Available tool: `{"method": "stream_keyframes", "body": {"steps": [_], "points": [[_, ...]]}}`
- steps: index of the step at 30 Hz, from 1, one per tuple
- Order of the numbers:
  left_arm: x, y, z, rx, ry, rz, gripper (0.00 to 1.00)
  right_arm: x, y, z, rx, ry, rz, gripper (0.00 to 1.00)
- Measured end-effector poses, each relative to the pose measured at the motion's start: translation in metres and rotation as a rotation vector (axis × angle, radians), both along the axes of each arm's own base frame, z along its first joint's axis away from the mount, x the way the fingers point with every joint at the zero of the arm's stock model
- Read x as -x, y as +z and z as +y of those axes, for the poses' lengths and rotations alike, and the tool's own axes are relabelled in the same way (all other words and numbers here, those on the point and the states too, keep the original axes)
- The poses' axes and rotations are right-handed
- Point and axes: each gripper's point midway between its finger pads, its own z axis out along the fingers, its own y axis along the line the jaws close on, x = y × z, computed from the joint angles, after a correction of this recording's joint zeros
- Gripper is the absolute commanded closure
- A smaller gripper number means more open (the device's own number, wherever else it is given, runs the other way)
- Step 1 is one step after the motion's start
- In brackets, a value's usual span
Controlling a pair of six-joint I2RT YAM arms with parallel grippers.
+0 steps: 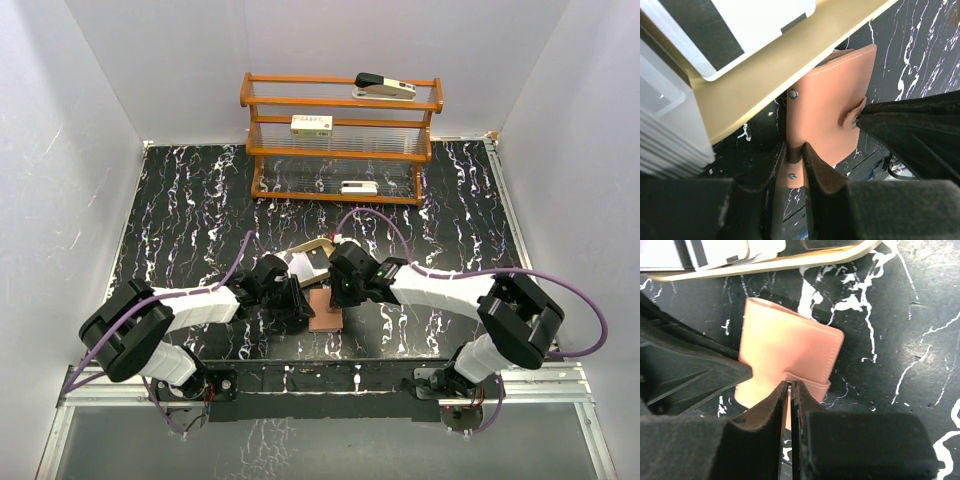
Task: Put the credit cards into the card holder
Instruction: Close the card holder at the center of the board.
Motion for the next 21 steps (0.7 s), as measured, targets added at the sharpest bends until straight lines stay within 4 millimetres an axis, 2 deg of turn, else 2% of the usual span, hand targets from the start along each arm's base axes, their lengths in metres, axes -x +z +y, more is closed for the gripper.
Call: {"method": "stream_keyframes", "body": {"steps": [7,21], "points": [[0.0,0.0,-0.002,0.004,-0.004,-0.002,0.84,0.007,0.01,0.013,-0.026,0.017,-0.044,0.91],[0.0,0.0,-0.002,0.004,-0.003,-0.001,0.84,0.001,0.008,0.006,0.01,-0.014,-0.076,0.9]]}}
